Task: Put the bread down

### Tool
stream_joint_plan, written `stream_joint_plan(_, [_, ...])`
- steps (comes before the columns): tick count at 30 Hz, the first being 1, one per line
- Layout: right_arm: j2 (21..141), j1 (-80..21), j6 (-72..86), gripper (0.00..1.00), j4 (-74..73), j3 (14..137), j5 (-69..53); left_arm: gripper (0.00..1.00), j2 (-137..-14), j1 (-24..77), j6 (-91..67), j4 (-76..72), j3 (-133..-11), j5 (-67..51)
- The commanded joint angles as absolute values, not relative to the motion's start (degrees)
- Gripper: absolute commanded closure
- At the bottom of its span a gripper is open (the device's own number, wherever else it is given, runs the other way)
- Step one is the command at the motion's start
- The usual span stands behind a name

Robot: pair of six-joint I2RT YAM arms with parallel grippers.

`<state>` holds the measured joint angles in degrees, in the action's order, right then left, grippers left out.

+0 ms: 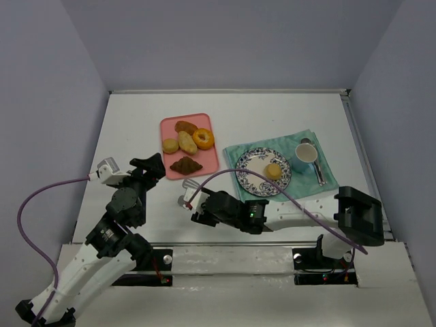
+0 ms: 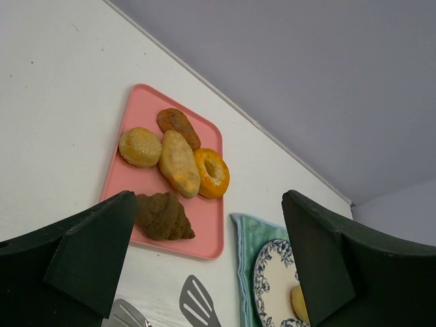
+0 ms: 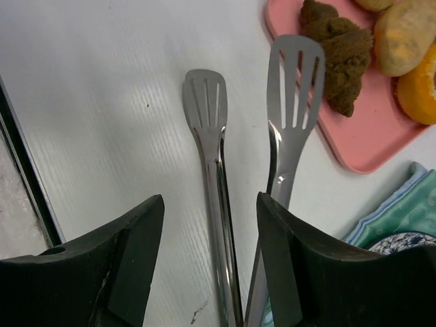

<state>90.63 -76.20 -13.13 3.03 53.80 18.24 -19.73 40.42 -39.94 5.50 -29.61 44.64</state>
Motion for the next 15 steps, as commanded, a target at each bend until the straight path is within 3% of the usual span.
stream_joint_plan(1, [83.33,-76.55,-10.55,0.37,10.89,52.83,18.37,0.01,-20.48,40.6,-40.6,3.87,-31.47,46.32])
stream_joint_plan(5, [78.33,-76.55,-7.75,0.32,11.6,50.81,15.82,0.01,-20.3,40.52,-40.61,3.69,-31.46,46.23])
stream_joint_plan(11, [76.02,-76.55,-1.16,0.26,11.87,48.61,32.49,0.01,-20.48,40.61,-40.61,3.69,-31.55,46.23])
stream_joint_plan(15, [77.95,-70.86,8.67,0.33,6.97,48.51,39.12,0.01,-20.83,40.61,-40.69,3.52,-31.64,45.79])
